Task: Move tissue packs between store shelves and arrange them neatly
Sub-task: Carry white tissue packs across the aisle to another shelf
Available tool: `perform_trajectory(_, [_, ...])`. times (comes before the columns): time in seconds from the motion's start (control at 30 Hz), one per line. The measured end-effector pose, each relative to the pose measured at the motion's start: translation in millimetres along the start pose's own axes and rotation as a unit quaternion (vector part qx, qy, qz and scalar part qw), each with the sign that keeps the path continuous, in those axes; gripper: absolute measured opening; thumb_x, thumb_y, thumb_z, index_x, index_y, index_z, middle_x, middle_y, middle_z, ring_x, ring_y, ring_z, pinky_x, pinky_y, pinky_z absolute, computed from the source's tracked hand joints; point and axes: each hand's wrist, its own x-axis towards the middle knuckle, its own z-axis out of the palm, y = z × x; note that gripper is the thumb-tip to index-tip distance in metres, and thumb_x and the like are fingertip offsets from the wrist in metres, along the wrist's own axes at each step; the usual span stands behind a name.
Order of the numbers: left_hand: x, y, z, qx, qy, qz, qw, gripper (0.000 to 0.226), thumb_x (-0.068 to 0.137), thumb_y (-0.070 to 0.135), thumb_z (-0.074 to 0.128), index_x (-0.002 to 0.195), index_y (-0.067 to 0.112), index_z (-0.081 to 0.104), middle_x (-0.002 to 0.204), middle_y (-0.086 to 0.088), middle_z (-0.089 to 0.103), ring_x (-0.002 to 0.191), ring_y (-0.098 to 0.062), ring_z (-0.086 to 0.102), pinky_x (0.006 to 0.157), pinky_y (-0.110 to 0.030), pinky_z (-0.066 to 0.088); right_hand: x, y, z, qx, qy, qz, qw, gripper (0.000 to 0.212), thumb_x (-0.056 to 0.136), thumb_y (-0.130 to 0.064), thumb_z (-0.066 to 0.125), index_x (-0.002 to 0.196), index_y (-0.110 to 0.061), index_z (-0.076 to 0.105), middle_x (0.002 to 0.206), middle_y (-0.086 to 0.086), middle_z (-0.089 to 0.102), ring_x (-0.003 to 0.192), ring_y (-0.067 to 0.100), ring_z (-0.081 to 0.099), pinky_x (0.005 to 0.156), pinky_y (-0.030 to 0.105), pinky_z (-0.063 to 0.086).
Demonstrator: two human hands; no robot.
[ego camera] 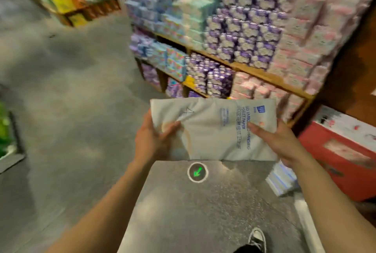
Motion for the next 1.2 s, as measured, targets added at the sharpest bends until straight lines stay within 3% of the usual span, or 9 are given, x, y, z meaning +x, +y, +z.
perform_trajectory(0.1, [15, -45, -86, -0.001, 0.065, -0.032, 0.997, 0.067, 0.08, 0.05, 0.078, 0.137, 0.026, 0.051, 0.123, -0.002, 0.067, 0.112, -0.029, 0.063, 0.076, -0.026, 0.039, 12, -24, 102, -0.007, -0.073, -0.024, 0.997, 0.032, 0.081, -0.029, 0.081, 0.11, -0.018, 0.074, 0.105, 0.003, 0.079, 0.09, 0.018, 0.077, 0.077, 0.034, 0.061])
perform_trajectory(0.17, [27, -75, -135, -0.01, 0.112, -0.059, 0.992, 0.065, 0.08, 0.049, 0.079, 0.136, 0.027, 0.052, 0.121, 0.002, 0.068, 0.111, -0.025, 0.063, 0.077, -0.024, 0.038, 27, -38, 167, -0.014, -0.119, -0.033, 0.992, 0.041, 0.077, -0.031, 0.082, 0.114, -0.016, 0.073, 0.107, 0.003, 0.078, 0.095, 0.02, 0.076, 0.084, 0.039, 0.06])
perform_trajectory(0.3, [53, -139, -221, -0.03, 0.205, -0.107, 0.973, 0.066, 0.078, 0.052, 0.08, 0.134, 0.029, 0.052, 0.118, 0.003, 0.068, 0.105, -0.024, 0.064, 0.087, -0.035, 0.05, 66, -65, 296, -0.04, -0.212, -0.054, 0.975, 0.05, 0.072, -0.039, 0.088, 0.113, -0.014, 0.074, 0.105, 0.005, 0.079, 0.098, 0.026, 0.076, 0.093, 0.052, 0.058])
perform_trajectory(0.4, [77, -185, -282, -0.021, 0.269, -0.137, 0.953, 0.059, 0.079, 0.053, 0.079, 0.127, 0.03, 0.054, 0.107, 0.009, 0.065, 0.093, -0.018, 0.06, 0.079, -0.033, 0.046, 101, -84, 404, -0.073, -0.279, -0.091, 0.953, 0.044, 0.074, -0.042, 0.088, 0.107, -0.015, 0.076, 0.101, 0.004, 0.079, 0.096, 0.025, 0.076, 0.09, 0.055, 0.059])
perform_trajectory(0.53, [110, -240, -369, -0.014, 0.358, -0.176, 0.917, 0.061, 0.077, 0.056, 0.078, 0.127, 0.031, 0.054, 0.106, 0.012, 0.063, 0.094, -0.017, 0.061, 0.079, -0.032, 0.047, 135, -114, 560, -0.096, -0.369, -0.135, 0.915, 0.067, 0.061, -0.06, 0.09, 0.106, -0.013, 0.076, 0.1, 0.002, 0.079, 0.095, 0.021, 0.076, 0.086, 0.05, 0.06])
perform_trajectory(0.73, [124, -310, -500, 0.001, 0.465, -0.243, 0.852, 0.069, 0.076, 0.059, 0.077, 0.133, 0.03, 0.052, 0.113, 0.01, 0.063, 0.098, -0.015, 0.061, 0.081, -0.032, 0.046, 117, -162, 775, -0.115, -0.531, -0.175, 0.821, 0.026, 0.085, -0.029, 0.079, 0.105, -0.013, 0.078, 0.098, 0.0, 0.08, 0.095, 0.018, 0.076, 0.08, 0.038, 0.06])
perform_trajectory(0.93, [114, -399, -602, -0.008, 0.555, -0.306, 0.774, 0.064, 0.077, 0.054, 0.079, 0.129, 0.028, 0.055, 0.108, 0.009, 0.064, 0.097, -0.018, 0.061, 0.077, -0.032, 0.043, 61, -178, 971, -0.108, -0.629, -0.177, 0.749, 0.017, 0.089, -0.016, 0.076, 0.106, -0.013, 0.076, 0.095, -0.001, 0.08, 0.087, 0.012, 0.076, 0.063, 0.017, 0.055])
perform_trajectory(1.03, [109, -458, -666, 0.008, 0.58, -0.322, 0.748, 0.063, 0.077, 0.056, 0.078, 0.128, 0.027, 0.055, 0.107, 0.009, 0.064, 0.097, -0.019, 0.061, 0.076, -0.033, 0.044, 24, -173, 1071, -0.109, -0.656, -0.187, 0.723, 0.016, 0.089, -0.016, 0.076, 0.104, -0.017, 0.076, 0.095, -0.004, 0.08, 0.086, 0.013, 0.077, 0.065, 0.019, 0.057])
perform_trajectory(1.2, [113, -545, -800, 0.019, 0.595, -0.335, 0.731, 0.065, 0.077, 0.06, 0.076, 0.129, 0.028, 0.053, 0.107, 0.008, 0.062, 0.097, -0.02, 0.058, 0.078, -0.035, 0.042, -43, -175, 1234, -0.103, -0.671, -0.193, 0.709, 0.013, 0.089, -0.017, 0.075, 0.102, -0.019, 0.077, 0.097, -0.003, 0.08, 0.091, 0.017, 0.077, 0.073, 0.028, 0.061])
